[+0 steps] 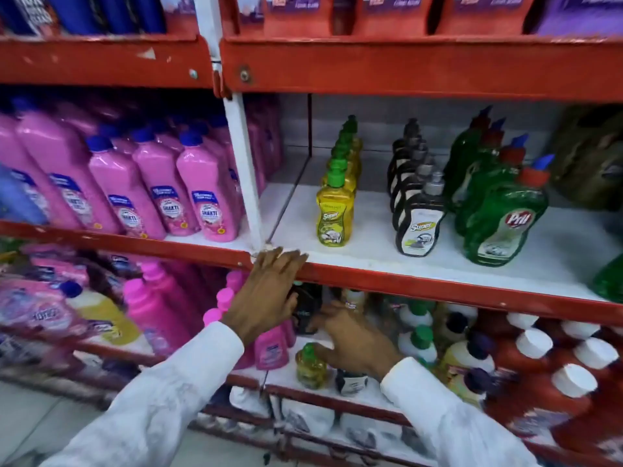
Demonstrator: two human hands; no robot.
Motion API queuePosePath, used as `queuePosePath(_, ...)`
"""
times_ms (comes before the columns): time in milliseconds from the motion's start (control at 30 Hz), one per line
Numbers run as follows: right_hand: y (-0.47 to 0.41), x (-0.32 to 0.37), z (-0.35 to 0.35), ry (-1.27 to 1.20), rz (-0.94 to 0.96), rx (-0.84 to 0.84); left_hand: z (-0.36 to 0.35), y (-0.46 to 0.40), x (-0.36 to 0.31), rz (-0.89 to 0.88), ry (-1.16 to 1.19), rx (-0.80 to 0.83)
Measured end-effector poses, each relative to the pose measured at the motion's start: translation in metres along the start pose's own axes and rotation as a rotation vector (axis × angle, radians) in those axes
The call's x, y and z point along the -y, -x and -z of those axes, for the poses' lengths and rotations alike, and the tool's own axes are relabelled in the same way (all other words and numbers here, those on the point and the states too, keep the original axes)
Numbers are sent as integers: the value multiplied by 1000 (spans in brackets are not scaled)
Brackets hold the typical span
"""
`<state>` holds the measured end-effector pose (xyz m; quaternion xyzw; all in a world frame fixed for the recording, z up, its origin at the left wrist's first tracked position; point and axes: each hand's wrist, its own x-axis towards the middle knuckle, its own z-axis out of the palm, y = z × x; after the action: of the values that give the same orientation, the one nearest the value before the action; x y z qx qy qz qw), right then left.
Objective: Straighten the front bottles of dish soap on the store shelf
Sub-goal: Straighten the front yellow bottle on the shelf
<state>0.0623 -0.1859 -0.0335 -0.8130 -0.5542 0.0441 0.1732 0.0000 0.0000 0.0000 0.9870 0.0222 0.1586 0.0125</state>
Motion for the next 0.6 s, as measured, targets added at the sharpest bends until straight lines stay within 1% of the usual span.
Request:
queuePosePath(33,-3,0,-15,-59,-82,37,-2,1,2,-7,15,46)
queuePosePath(67,-6,2,-24,-97,-161,84,-1,1,3,-8,45,54)
queuePosePath(133,-13,1,-49,-110,-280,166,-1,2,5,-9,70,69)
queuePosePath(200,-21,-4,-71,-138,-366,203,0,1,7,0,106,80)
queuePosePath(300,-28,-7,-84,-161,-428,176,1,2,7,9,159,78)
queuePosePath(433,-25,-9,-79,-237,-468,146,0,1,10,24,269,21)
queuePosePath(500,-19,-5,-59,-287,-467,105,-1,0,15,31,322,-1)
queuePosePath(600,-11,8,-4,-323,-445,-22,-2,1,21,29,384,-42)
